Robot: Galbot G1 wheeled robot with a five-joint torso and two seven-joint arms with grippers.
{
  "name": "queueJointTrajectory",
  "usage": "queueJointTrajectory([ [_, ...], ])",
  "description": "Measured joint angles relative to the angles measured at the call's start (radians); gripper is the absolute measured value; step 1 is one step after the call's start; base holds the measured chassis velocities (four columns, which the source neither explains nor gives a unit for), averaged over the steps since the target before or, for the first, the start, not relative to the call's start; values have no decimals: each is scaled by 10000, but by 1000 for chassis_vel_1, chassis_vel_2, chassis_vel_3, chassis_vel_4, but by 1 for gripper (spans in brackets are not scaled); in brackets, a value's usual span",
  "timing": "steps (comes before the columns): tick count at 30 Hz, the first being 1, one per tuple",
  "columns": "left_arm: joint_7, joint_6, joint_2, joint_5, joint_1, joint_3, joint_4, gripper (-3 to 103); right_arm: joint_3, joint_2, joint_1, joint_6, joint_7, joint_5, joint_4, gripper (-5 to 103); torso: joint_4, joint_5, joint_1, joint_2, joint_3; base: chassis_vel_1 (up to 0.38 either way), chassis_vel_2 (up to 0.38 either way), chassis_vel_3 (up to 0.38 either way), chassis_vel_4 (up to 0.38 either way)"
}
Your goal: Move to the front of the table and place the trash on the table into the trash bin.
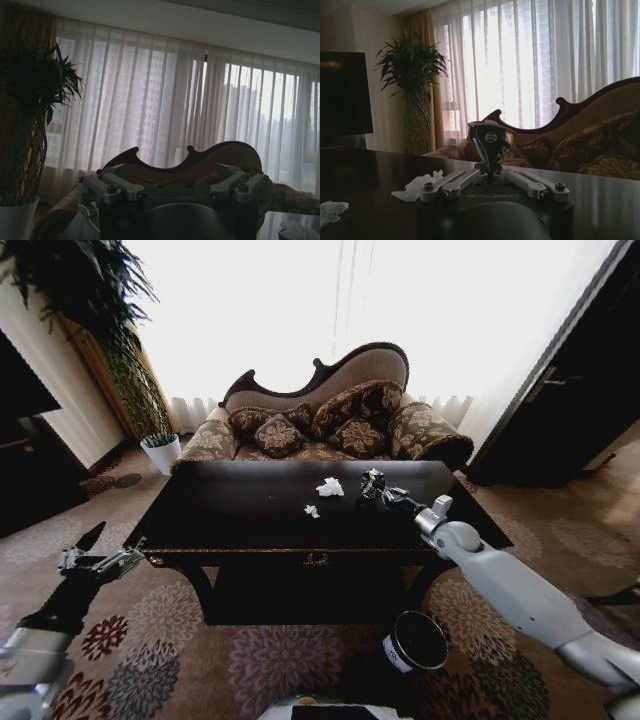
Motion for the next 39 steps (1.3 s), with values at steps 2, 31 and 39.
queueJointTrajectory([
  [2,-2,4,21,-10,-93,36,37,100,399,-45,-321,-61,40,68,279,0,1,0,0,0,0,0,0,0,0],
  [31,-53,87,560,58,-1766,1407,1028,100,9384,3564,-10257,-171,-4,-957,6611,0,1,-3,-1,1,-1,0,0,0,0],
  [39,-50,43,721,163,-2006,1698,1336,100,10049,4993,-10810,75,-398,-1291,6796,0,2,-4,0,0,0,0,0,0,0],
])
